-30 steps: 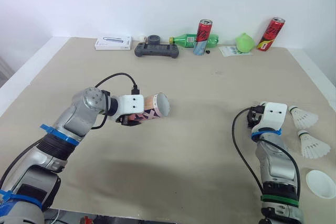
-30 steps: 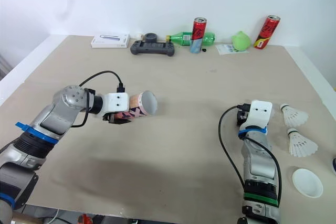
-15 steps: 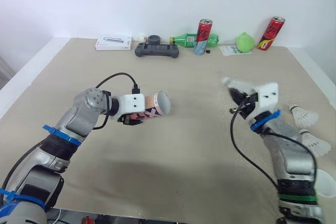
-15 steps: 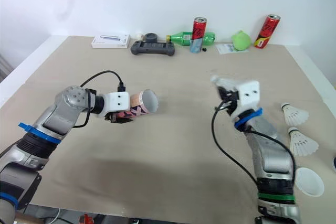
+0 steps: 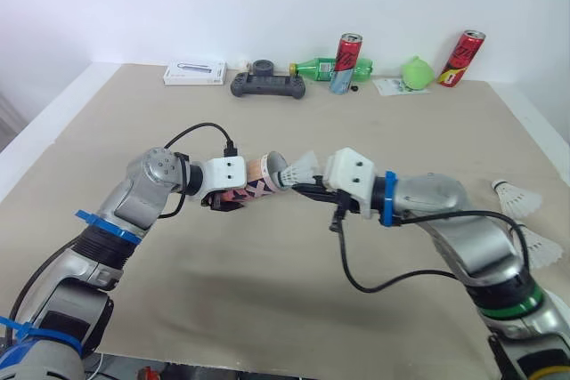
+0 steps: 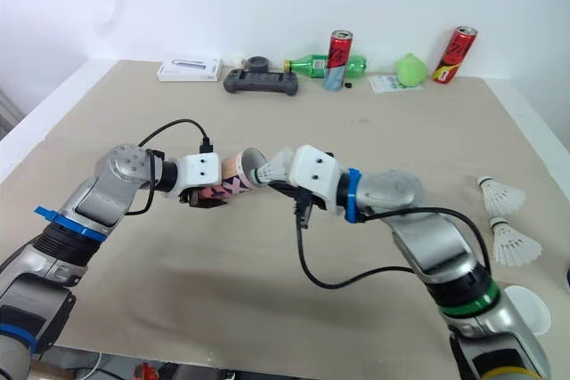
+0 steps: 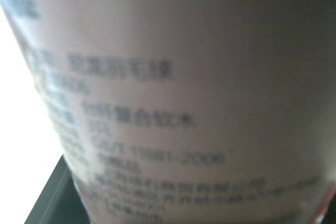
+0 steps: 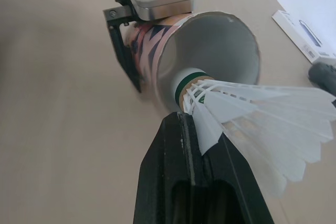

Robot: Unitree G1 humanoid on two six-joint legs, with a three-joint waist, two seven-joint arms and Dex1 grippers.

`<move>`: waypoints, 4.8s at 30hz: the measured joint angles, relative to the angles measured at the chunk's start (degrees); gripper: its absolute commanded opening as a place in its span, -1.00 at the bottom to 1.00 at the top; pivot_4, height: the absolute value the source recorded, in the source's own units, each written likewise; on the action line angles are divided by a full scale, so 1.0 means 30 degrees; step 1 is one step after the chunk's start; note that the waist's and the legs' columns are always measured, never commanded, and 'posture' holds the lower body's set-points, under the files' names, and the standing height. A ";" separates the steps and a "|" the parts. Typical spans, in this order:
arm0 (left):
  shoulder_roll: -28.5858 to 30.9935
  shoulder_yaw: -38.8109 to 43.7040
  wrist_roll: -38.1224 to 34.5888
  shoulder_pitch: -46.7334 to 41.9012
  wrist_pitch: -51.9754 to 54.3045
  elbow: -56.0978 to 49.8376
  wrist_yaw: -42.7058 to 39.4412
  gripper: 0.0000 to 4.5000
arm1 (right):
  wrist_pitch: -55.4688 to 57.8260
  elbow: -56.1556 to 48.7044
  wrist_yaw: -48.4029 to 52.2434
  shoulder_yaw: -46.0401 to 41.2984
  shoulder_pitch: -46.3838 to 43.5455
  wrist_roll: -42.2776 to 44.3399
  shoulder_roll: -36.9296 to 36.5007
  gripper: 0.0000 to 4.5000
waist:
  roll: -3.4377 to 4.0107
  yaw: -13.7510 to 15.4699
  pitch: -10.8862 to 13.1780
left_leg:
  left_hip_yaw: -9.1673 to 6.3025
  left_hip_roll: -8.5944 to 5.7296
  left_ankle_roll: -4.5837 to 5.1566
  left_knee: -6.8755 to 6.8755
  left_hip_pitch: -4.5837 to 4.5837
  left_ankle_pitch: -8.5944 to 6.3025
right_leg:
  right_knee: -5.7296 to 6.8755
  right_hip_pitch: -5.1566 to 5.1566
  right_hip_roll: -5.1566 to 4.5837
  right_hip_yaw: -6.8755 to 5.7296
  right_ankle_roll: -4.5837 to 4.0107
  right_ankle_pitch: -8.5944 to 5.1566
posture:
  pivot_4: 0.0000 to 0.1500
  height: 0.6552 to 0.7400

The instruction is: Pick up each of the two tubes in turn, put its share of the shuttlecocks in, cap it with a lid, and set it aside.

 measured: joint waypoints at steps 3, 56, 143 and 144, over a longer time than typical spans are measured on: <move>-0.0032 0.0038 0.0000 0.0005 0.0016 -0.0011 -0.0039 0.35 | -0.0153 0.0242 -0.0022 -0.0085 -0.0312 -0.0249 0.0378 -0.36 | 0.0000 0.0018 -0.0001 | -0.0003 -0.0007 0.0001 -0.0002 -0.0004 0.0000 | 0.0000 -0.0002 -0.0011 0.0007 0.0010 0.0001 | 1.00 0.99; -0.1949 -0.0083 0.0316 -0.0242 -0.1298 0.1325 -0.0198 0.35 | -0.0975 0.3142 -1.2605 -1.8432 1.4219 -0.0563 0.5112 0.65 | 0.0390 0.0486 -0.0287 | -0.0116 -0.0218 0.0132 -0.0063 -0.0002 -0.0065 | -0.0292 0.0309 -0.0541 -0.0466 0.0239 -0.0142 | 1.00 0.99; -0.2510 -0.0052 0.0183 -0.0279 -0.1623 0.1981 0.0516 0.35 | -0.1595 1.4402 -1.3854 -1.7013 0.4569 -0.0115 0.1924 0.75 | 0.0406 0.0388 -0.0311 | 0.0167 -0.0218 0.0407 -0.0038 0.0008 -0.0066 | -0.0274 0.0303 -0.0570 -0.0326 0.0398 -0.0118 | 1.00 0.99; -0.2493 -0.0046 0.0183 -0.0249 -0.1607 0.1945 0.0525 0.35 | -0.1890 1.4815 -1.3842 -1.6938 0.4370 -0.0116 0.1874 0.62 | 0.0406 0.0381 -0.0311 | 0.0175 -0.0215 0.0409 -0.0038 0.0009 -0.0066 | -0.0274 0.0302 -0.0568 -0.0319 0.0399 -0.0117 | 1.00 0.99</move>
